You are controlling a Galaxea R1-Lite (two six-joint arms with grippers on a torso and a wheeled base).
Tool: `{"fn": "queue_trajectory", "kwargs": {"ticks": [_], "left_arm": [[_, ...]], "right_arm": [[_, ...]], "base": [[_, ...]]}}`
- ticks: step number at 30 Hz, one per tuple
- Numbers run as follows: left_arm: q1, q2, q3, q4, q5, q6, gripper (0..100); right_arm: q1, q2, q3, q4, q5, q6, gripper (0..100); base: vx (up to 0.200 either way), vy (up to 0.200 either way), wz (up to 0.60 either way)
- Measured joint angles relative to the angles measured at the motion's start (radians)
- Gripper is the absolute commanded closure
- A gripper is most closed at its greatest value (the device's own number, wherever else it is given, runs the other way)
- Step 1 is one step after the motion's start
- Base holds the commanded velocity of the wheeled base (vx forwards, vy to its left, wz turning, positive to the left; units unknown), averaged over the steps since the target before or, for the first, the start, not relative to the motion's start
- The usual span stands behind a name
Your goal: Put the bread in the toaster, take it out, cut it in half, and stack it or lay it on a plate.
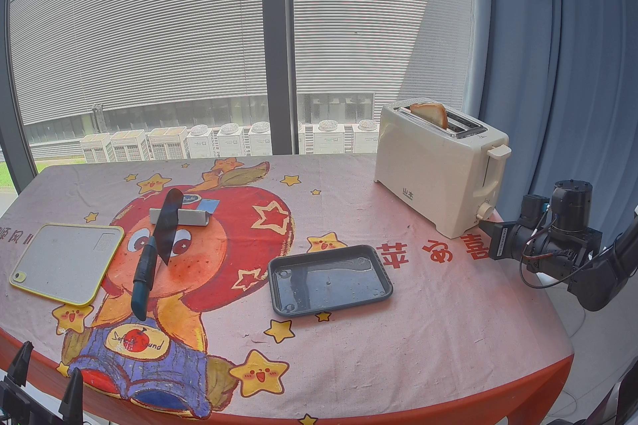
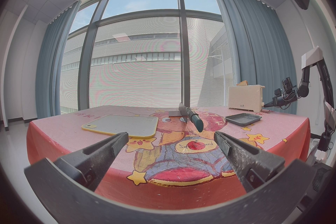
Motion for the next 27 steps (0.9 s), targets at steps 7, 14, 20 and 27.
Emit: {"fn": "queue_trajectory", "kwargs": {"ticks": [7,14,20,27], "left_arm": [[0.000,0.000,0.000,0.000,0.000,0.000,0],[0.001,0.000,0.000,0.000,0.000,0.000,0],[0.001,0.000,0.000,0.000,0.000,0.000,0],[0.000,0.000,0.000,0.000,0.000,0.000,0]], "right_arm": [[-0.005,0.034,-0.014,-0.005,0.000,0.003,100],[-0.005,0.050,-0.023,-0.008,-0.003,0.003,100],[-0.005,0.055,-0.023,-0.059,-0.017,0.001,100],[-0.003,0.057,-0.021,-0.065,-0.020,0.001,100]], "base": [[0.000,0.000,0.00],[0.000,0.000,0.00],[0.000,0.000,0.00],[0.000,0.000,0.00]]}}
